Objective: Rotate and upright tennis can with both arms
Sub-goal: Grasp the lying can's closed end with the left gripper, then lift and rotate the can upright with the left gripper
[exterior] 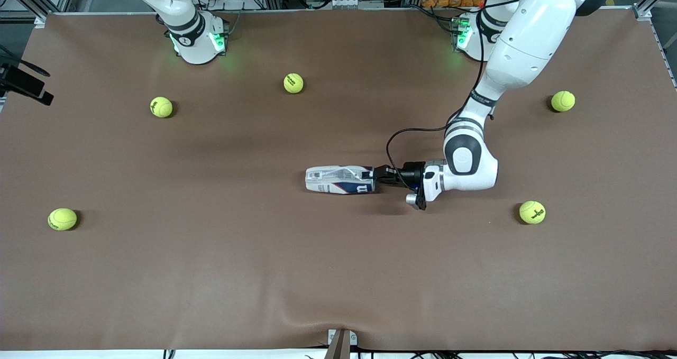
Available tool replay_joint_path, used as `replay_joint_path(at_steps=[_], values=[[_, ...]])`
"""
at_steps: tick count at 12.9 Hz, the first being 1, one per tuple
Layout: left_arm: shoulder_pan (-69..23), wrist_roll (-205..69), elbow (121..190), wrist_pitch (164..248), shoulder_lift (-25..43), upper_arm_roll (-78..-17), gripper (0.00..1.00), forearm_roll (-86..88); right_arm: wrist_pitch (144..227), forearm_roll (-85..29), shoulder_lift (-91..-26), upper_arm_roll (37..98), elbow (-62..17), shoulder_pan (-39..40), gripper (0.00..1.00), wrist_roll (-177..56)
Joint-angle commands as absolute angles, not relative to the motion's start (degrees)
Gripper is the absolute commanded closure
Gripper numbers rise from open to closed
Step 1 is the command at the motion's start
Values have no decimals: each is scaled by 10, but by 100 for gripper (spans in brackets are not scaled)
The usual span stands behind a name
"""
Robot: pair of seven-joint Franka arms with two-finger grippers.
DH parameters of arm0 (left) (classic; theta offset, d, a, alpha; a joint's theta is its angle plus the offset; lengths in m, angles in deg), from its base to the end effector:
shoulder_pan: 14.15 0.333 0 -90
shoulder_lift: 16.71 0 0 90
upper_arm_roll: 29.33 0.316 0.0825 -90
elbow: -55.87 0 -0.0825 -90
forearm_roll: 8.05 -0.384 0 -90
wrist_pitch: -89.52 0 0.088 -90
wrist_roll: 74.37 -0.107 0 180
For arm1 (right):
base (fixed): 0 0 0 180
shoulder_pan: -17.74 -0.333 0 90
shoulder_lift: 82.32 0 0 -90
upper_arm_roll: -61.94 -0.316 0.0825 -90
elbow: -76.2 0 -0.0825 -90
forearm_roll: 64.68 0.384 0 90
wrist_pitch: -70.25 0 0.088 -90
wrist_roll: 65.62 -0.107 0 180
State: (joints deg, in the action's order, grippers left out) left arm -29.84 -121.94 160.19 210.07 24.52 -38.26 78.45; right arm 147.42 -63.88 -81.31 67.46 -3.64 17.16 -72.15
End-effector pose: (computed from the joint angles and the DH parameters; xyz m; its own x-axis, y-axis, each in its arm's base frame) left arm 0.5550 -0.3013 0.1470 0.9927 -0.0948 -0.0749 0.0356 -0.3632 0.9310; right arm 0.5332 -0.0438 0.6776 0.9785 -0.1957 -0.0650 -0.1964 -0.9805 -0.0047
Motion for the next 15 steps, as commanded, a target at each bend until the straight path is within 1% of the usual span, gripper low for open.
replay_joint_path(at_steps=[1, 2, 5, 8, 9, 13, 14, 15], values=[[-306, -1152, 1585, 2107, 222, -381, 100, 747, 1473, -647, -815, 669, -31, 179, 0, -733], [-314, -1098, 1570, 2107, 207, -379, 100, 713, 1473, -646, -815, 669, -31, 179, 0, -732], [-330, -896, 1495, 2108, 185, -381, 100, 527, 1473, -647, -815, 669, -30, 179, 0, -733], [-353, -704, 1411, 2096, 179, -387, 100, 344, 1473, -645, -815, 669, -30, 178, 0, -732], [-363, -640, 1394, 2094, 175, -388, 100, 289, 1473, -644, -814, 669, -30, 177, 0, -733], [-431, -472, 1375, 2094, 148, -386, 100, 134, 1473, -644, -814, 668, -31, 178, 0, -733], [-447, -419, 1375, 2085, 138, -386, 100, 76, 1472, -645, -814, 668, -31, 177, 0, -733], [-462, -367, 1373, 2049, 131, -386, 100, 22, 1473, -645, -814, 668, -30, 177, 0, -733]])
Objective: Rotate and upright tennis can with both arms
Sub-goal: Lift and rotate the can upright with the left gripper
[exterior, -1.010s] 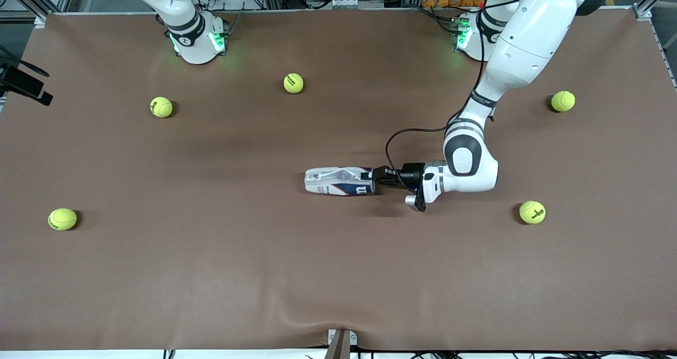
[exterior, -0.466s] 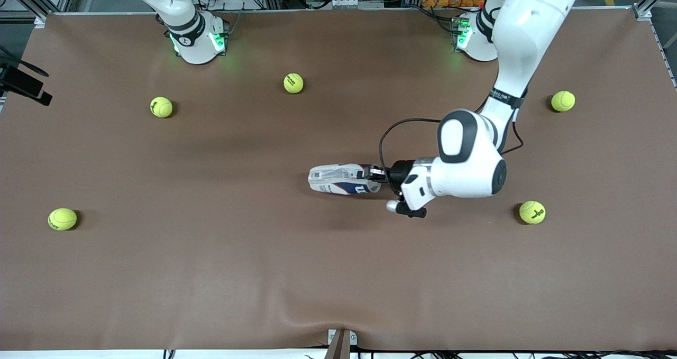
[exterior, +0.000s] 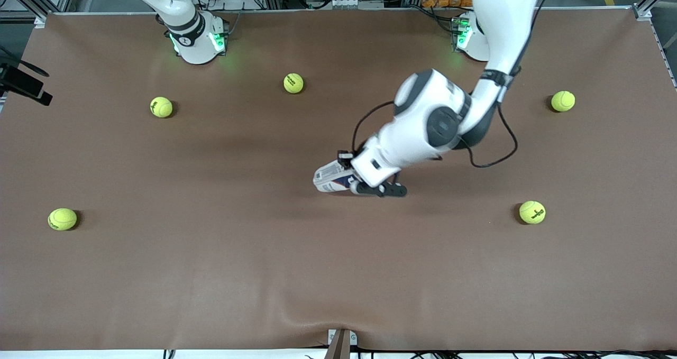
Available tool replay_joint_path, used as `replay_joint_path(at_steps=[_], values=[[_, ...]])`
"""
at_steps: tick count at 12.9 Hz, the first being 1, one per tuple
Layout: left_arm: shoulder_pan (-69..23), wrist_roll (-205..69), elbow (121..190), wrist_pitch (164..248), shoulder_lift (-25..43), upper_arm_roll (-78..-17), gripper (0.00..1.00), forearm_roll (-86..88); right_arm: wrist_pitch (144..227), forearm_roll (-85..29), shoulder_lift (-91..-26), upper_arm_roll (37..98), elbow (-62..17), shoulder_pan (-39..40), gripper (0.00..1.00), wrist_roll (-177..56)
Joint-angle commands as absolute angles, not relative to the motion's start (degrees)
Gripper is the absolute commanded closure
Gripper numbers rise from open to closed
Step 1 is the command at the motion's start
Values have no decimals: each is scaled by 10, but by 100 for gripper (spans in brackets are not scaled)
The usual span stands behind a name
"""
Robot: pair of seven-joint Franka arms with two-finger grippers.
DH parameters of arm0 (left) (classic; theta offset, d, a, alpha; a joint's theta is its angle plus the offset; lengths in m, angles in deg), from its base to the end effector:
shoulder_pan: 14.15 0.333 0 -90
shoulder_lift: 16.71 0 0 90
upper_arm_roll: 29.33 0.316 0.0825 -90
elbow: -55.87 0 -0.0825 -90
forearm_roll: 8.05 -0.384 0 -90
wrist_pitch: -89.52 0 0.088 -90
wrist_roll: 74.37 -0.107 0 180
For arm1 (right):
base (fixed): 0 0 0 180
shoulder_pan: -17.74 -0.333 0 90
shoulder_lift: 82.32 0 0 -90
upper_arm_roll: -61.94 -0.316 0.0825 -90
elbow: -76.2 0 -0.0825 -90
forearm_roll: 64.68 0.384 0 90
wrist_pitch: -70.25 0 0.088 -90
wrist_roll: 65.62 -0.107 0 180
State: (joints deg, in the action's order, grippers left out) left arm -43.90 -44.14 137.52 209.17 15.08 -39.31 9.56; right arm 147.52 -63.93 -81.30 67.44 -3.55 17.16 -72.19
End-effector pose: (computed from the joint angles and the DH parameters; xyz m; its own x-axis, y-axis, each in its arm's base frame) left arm 0.5605 -0.4542 0.3924 0.9933 -0.0175 -0.1147 0.0244 -0.9346 0.3548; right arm 0.5334 -0.0437 0.6784 0.9786 -0.1963 -0.0618 -0.1969 -0.9804 -0.0042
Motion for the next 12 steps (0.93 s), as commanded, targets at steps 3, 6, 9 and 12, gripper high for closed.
replay_joint_path(at_steps=[3, 6, 9, 12], values=[[-489, -296, 1308, 1943, 135, -379, 100, -31, 1473, -645, -814, 668, -30, 177, 0, -732], [-516, -240, 1308, 1936, 140, -379, 100, -53, 1473, -645, -814, 668, -30, 177, 0, -733], [-577, -193, 1302, 1936, 159, -347, 100, -126, 1473, -644, -814, 668, -30, 177, 0, -733], [-586, -192, 1302, 1936, 162, -338, 100, -128, 1473, -645, -814, 668, -30, 176, 0, -732]])
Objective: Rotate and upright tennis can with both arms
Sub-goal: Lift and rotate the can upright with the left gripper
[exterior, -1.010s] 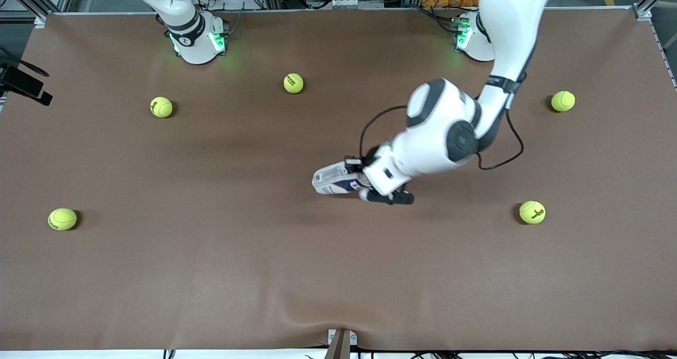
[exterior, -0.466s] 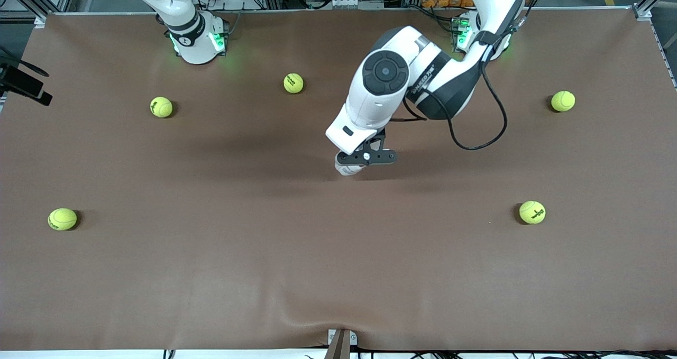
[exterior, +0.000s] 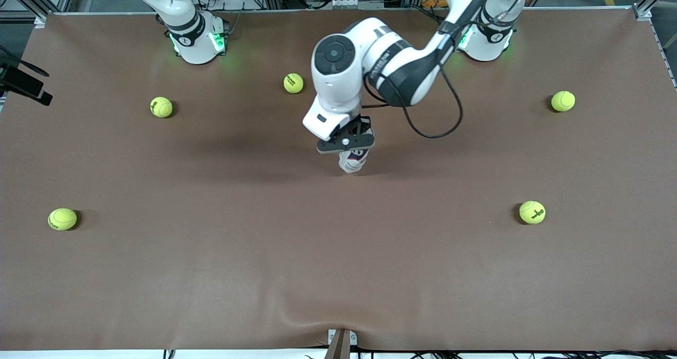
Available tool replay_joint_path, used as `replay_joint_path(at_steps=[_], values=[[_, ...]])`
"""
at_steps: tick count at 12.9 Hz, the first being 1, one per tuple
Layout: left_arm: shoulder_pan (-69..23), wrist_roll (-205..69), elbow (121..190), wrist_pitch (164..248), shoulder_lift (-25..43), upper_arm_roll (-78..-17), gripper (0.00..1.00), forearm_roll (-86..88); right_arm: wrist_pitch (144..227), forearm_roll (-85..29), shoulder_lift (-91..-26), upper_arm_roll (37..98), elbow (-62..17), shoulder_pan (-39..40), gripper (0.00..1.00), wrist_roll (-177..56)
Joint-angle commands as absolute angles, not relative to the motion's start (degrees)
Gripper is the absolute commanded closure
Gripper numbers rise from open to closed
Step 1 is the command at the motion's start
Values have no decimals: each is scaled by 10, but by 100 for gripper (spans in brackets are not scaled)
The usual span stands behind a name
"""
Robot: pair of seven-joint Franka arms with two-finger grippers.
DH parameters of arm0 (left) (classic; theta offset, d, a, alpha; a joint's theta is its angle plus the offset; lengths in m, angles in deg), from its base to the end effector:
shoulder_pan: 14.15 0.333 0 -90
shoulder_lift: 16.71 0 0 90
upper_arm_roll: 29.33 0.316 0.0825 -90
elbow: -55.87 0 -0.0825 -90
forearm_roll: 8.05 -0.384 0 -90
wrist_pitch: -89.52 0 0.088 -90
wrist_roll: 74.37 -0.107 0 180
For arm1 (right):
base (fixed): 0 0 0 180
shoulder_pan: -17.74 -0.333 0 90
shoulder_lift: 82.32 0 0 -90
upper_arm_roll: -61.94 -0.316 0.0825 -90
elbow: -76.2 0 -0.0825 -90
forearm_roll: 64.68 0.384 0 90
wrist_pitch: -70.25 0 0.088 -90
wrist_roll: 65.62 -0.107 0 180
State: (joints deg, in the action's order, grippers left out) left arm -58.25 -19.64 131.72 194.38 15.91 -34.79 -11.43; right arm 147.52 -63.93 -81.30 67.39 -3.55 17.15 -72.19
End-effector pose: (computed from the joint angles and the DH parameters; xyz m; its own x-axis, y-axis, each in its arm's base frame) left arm 0.4755 -0.5289 0.4002 0.9957 0.0874 -0.0311 0.0857 -0.9950 -0.0521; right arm 0.5334 -0.0431 0.6784 0.9788 -0.1953 -0.0618 -0.1959 -0.9806 -0.0042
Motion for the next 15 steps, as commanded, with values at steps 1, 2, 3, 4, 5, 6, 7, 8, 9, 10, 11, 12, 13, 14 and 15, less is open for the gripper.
replay_joint_path(at_steps=[1, 2, 3, 4, 5, 6, 7, 8, 9, 10, 11, 12, 13, 14, 15], values=[[-590, -192, 1302, 1936, 163, -338, 100, -130, 1472, -645, -814, 668, -30, 177, 0, -733], [-590, -190, 1302, 1936, 174, -337, 100, -130, 1473, -645, -814, 668, -30, 177, 0, -733], [-591, -191, 1300, 1937, 184, -337, 100, -130, 1472, -645, -814, 668, -30, 177, 0, -733], [-590, -192, 1300, 1938, 191, -337, 100, -129, 1473, -645, -814, 668, -31, 177, 0, -733], [-590, -192, 1295, 1938, 197, -337, 100, -129, 1473, -645, -814, 668, -31, 177, 0, -733], [-590, -192, 1295, 1938, 198, -337, 100, -129, 1472, -645, -814, 668, -30, 177, 0, -733], [-590, -192, 1295, 1938, 199, -338, 100, -129, 1472, -645, -814, 668, -31, 177, 0, -733], [-590, -193, 1295, 1938, 199, -338, 100, -129, 1473, -645, -814, 668, -31, 177, 0, -732], [-590, -192, 1295, 1938, 199, -338, 100, -129, 1472, -645, -814, 668, -30, 177, 0, -733], [-591, -191, 1295, 1938, 201, -338, 100, -129, 1473, -645, -814, 668, -30, 177, 0, -733], [-591, -192, 1295, 1938, 204, -338, 100, -129, 1473, -645, -814, 668, -30, 177, 0, -732], [-590, -193, 1295, 1938, 205, -339, 100, -129, 1472, -646, -814, 668, -31, 177, 0, -732], [-590, -192, 1295, 1939, 205, -339, 100, -128, 1472, -645, -814, 668, -31, 177, 0, -733], [-590, -192, 1295, 1941, 206, -339, 100, -129, 1472, -645, -814, 668, -30, 177, 0, -733], [-590, -192, 1295, 1945, 207, -339, 98, -128, 1472, -645, -814, 668, -31, 177, 0, -733]])
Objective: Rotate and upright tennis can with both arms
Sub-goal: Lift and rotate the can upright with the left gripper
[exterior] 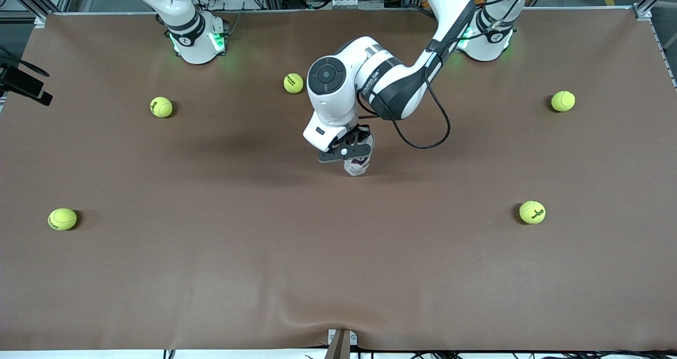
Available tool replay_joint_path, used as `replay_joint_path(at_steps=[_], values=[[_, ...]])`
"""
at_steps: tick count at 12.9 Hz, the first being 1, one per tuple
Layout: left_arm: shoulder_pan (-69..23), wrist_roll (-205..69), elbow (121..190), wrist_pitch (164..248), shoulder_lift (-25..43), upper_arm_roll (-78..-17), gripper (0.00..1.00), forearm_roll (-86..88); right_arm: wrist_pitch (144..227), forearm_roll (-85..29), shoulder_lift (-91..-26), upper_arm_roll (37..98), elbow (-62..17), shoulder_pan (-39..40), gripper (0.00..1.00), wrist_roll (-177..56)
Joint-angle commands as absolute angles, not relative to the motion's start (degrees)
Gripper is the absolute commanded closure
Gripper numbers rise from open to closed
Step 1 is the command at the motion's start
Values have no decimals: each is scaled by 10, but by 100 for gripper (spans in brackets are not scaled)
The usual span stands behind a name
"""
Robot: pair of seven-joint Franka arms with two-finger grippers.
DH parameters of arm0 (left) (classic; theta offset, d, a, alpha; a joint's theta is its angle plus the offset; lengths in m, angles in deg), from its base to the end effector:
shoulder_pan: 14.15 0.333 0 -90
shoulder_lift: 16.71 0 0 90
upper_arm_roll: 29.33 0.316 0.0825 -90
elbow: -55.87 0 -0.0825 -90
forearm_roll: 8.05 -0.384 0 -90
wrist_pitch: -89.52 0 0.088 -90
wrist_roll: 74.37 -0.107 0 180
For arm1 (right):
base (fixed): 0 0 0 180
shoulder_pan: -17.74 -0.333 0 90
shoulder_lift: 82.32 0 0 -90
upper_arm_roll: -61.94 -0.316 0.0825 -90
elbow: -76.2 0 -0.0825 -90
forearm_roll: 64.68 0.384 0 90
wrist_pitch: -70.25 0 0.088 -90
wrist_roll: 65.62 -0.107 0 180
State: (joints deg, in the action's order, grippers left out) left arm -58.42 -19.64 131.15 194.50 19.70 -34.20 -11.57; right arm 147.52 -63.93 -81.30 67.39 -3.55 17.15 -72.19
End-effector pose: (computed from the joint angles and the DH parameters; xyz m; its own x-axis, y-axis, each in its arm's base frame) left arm 0.4820 -0.5297 0.3576 0.9937 0.0945 -0.0607 0.0884 -0.9913 -0.0975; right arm 0.5334 -0.0431 0.6784 0.9788 -0.1953 -0.0618 -0.1959 -0.9806 -0.0042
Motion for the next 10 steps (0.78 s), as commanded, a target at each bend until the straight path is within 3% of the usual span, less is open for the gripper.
replay_joint_path(at_steps=[1, 4, 6, 8, 10], values=[[-591, -191, 1295, 1949, 209, -339, 95, -128, 1472, -645, -814, 668, -30, 177, 0, -733], [-593, -190, 1295, 1953, 212, -339, 91, -128, 1472, -644, -814, 668, -31, 177, 0, -733], [-593, -192, 1296, 1958, 213, -339, 82, -128, 1472, -643, -814, 668, -30, 176, 0, -732], [-592, -190, 1295, 1966, 213, -340, 82, -128, 1472, -645, -814, 668, -30, 174, 0, -732], [-592, -190, 1295, 1968, 208, -340, 75, -128, 1472, -644, -814, 668, -31, 174, 0, -732]])
